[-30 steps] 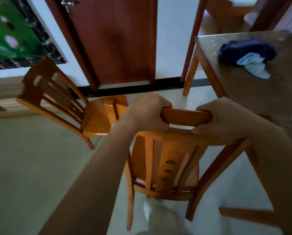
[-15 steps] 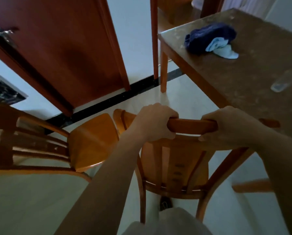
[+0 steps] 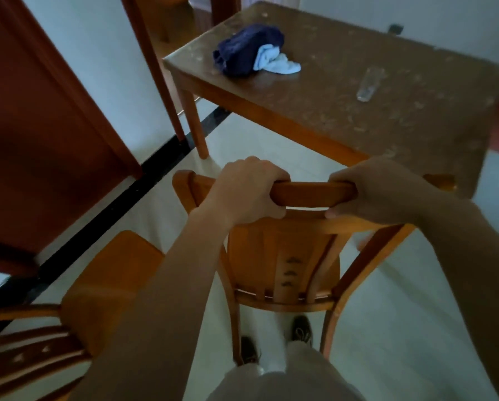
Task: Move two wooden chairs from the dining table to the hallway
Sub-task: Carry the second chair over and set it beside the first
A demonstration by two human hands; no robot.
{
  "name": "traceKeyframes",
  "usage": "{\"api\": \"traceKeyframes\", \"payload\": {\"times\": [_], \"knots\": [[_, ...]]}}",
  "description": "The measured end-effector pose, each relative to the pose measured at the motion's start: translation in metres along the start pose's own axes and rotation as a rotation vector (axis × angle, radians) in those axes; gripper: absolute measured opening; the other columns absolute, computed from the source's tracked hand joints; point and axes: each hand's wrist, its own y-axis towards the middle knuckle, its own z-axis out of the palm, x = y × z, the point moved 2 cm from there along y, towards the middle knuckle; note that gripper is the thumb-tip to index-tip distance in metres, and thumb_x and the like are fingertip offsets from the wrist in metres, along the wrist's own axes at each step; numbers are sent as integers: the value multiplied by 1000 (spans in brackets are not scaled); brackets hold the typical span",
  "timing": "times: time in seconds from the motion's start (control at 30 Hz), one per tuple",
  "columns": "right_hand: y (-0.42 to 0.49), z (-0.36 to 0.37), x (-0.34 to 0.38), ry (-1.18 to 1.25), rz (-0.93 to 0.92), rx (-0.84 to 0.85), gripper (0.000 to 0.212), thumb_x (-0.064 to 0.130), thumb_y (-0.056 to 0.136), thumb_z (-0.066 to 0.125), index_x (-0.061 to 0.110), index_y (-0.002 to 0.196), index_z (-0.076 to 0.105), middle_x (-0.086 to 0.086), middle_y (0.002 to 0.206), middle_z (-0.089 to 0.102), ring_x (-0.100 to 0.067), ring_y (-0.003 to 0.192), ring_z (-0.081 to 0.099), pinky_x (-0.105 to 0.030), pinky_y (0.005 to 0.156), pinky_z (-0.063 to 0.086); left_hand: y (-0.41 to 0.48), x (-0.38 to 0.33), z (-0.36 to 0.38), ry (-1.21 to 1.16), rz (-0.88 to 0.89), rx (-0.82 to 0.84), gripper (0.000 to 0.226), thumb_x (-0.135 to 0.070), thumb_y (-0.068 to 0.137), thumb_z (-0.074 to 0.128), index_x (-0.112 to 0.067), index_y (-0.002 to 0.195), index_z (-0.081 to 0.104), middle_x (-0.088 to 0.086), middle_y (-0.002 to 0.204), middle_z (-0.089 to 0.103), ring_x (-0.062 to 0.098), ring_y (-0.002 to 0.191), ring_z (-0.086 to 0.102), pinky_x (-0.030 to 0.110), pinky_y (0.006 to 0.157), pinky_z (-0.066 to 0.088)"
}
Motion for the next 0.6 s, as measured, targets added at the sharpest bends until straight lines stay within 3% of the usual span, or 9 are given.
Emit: {"api": "traceKeyframes", "payload": {"times": [0.3, 0.4, 0.6], "knots": [[-66, 44, 51, 72, 230, -56, 18, 44, 87, 76, 38, 88, 59, 14, 71, 58, -2, 69, 54, -27, 64, 41, -45, -16, 0, -105, 189, 38, 30, -41, 86, 78, -24, 110, 76, -4, 96, 77, 7, 80, 54, 32, 80, 46], [-88, 67, 69, 92, 273, -83, 19, 43, 87, 77, 30, 97, 66, 12, 75, 62, -4, 73, 59, -33, 70, 50, -71, -23, 7, -111, 224, 70, 29, -39, 87, 79, -24, 111, 75, -2, 97, 77, 9, 81, 57, 33, 81, 48], [-130, 115, 114, 122, 301, -132, 21, 46, 86, 77, 36, 91, 59, 15, 70, 58, 0, 68, 54, -29, 62, 42, -134, -36, 10, -102, 274, 156, 20, -32, 85, 79, -23, 102, 76, -12, 80, 63, 10, 76, 59, 33, 77, 49]]}}
